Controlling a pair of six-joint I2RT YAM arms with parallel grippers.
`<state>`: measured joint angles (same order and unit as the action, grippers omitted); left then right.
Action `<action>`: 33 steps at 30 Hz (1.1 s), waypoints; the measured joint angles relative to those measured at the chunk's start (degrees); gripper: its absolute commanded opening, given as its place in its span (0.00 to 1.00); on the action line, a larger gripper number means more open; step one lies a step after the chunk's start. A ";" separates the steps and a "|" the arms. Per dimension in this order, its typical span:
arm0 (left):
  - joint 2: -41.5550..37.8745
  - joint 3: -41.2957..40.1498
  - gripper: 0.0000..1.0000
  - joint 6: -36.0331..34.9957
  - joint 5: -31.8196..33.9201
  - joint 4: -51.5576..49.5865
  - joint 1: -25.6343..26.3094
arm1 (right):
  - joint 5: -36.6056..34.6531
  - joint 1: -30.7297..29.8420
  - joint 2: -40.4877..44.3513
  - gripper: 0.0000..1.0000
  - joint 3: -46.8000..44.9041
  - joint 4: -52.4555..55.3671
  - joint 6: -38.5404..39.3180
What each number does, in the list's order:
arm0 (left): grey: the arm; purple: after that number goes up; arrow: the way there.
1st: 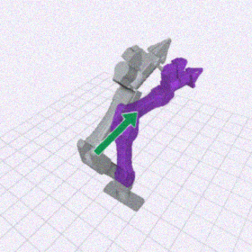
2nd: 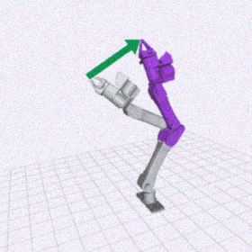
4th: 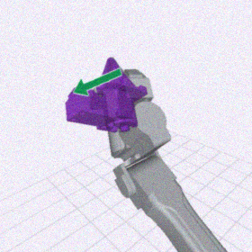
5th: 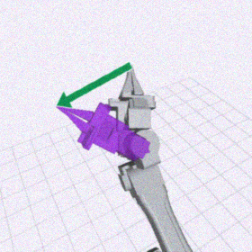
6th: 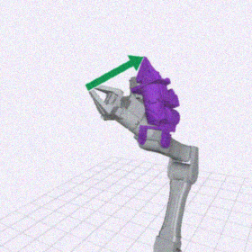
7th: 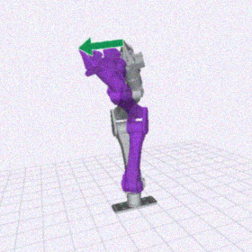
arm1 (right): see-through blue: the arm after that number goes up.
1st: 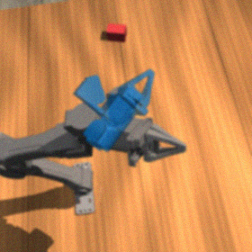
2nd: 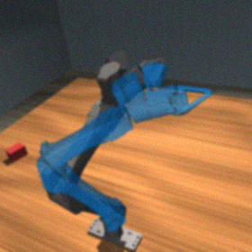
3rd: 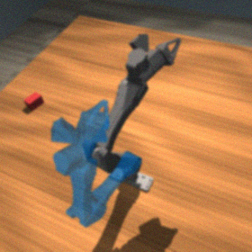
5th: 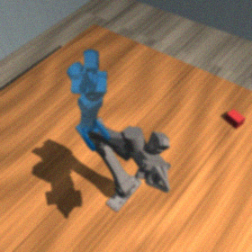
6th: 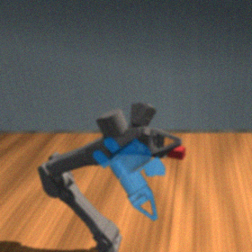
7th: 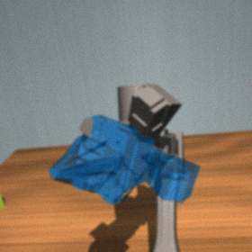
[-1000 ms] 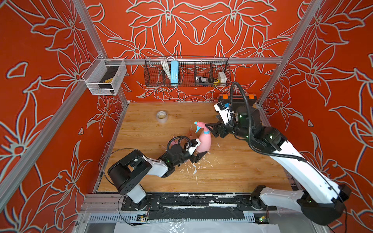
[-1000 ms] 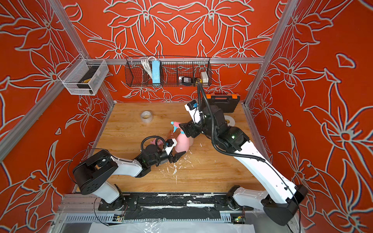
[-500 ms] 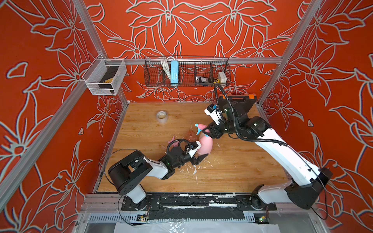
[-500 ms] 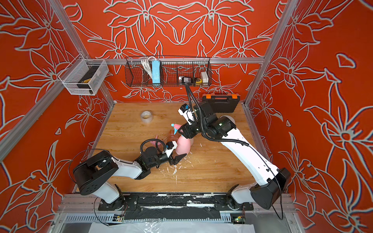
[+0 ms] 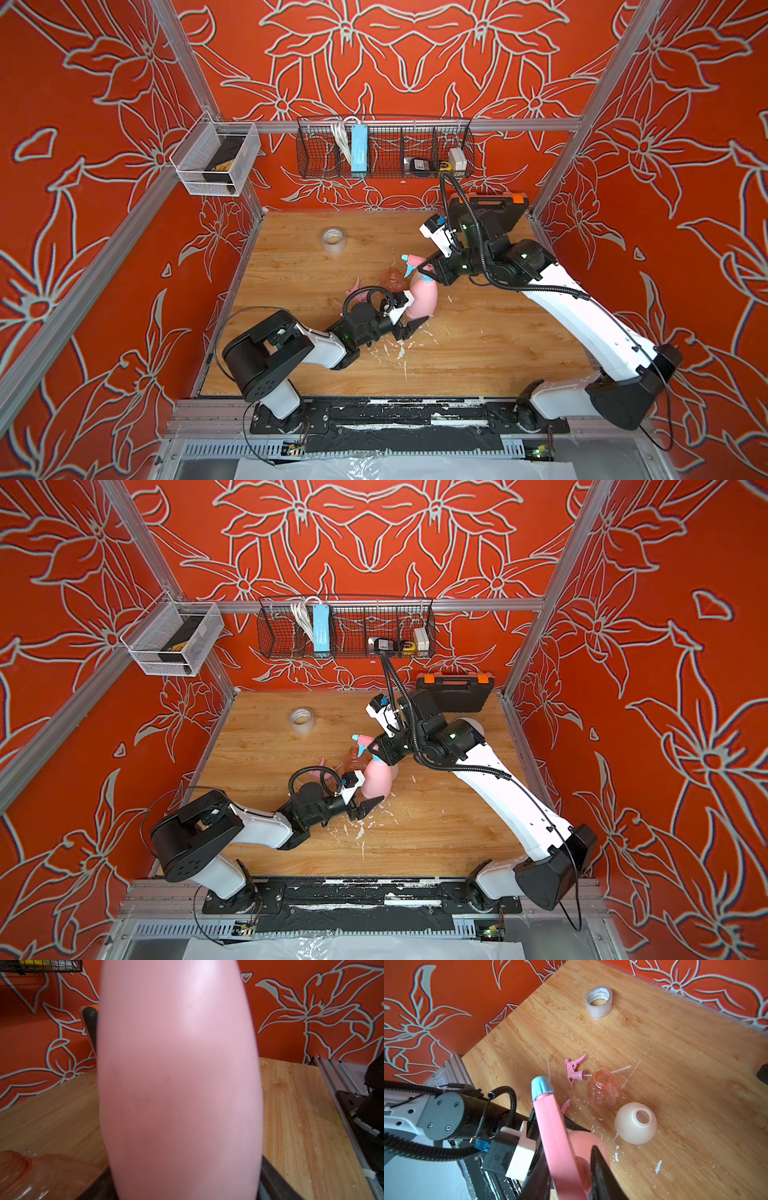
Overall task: Attach spray nozzles to spray bottles
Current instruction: Insert the spray nozzle into the spray bottle.
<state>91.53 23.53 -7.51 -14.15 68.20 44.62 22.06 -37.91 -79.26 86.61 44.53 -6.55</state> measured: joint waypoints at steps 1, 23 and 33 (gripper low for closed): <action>0.00 0.00 0.48 0.00 0.00 0.00 0.00 | 0.00 0.00 0.00 0.20 0.00 -0.04 0.02; 0.00 -0.02 0.48 2.40 0.09 -0.02 -0.11 | -7.13 -1.70 12.48 0.00 -20.11 -23.39 -5.44; 0.00 0.26 0.48 7.89 -2.51 2.51 -0.76 | -9.62 -2.93 12.68 0.00 -20.70 -28.17 -6.10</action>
<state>91.53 23.79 0.38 -16.67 70.72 43.86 12.45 -40.84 -66.59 65.91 16.36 -12.64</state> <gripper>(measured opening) 0.722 0.234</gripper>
